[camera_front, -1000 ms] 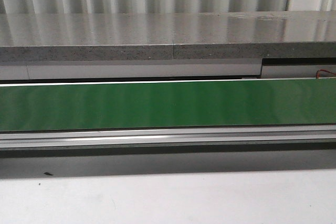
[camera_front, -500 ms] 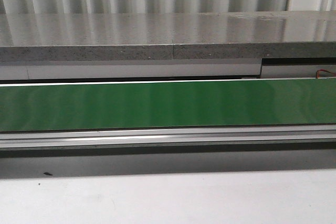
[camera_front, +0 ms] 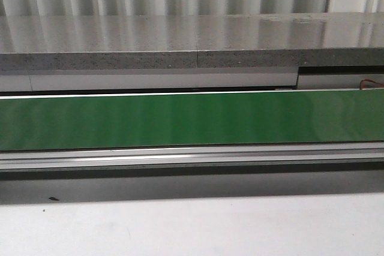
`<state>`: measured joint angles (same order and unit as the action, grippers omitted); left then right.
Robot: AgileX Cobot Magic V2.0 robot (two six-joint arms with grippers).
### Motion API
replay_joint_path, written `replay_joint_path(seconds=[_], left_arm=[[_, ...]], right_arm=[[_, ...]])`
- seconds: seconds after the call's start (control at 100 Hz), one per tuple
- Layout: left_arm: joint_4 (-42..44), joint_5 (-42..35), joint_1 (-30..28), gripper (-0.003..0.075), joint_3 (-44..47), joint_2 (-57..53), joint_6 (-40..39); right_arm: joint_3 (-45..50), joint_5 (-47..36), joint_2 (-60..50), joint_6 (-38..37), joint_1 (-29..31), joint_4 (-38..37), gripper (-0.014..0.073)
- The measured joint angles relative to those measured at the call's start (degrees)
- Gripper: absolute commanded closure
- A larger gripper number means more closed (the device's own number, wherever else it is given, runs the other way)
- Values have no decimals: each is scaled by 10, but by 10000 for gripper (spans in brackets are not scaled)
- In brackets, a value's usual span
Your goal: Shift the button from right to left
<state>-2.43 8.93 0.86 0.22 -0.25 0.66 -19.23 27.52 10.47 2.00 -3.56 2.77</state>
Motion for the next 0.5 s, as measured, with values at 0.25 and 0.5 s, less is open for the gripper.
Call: replay_joint_path(seconds=[0.25,0.5], left_arm=[[0,0,0,741,0,0,0],[0,0,0,741,0,0,0]], right_arm=[[125,-153,-42,0,0,0,662],[206,-250,-107,-36,46,-5,662]])
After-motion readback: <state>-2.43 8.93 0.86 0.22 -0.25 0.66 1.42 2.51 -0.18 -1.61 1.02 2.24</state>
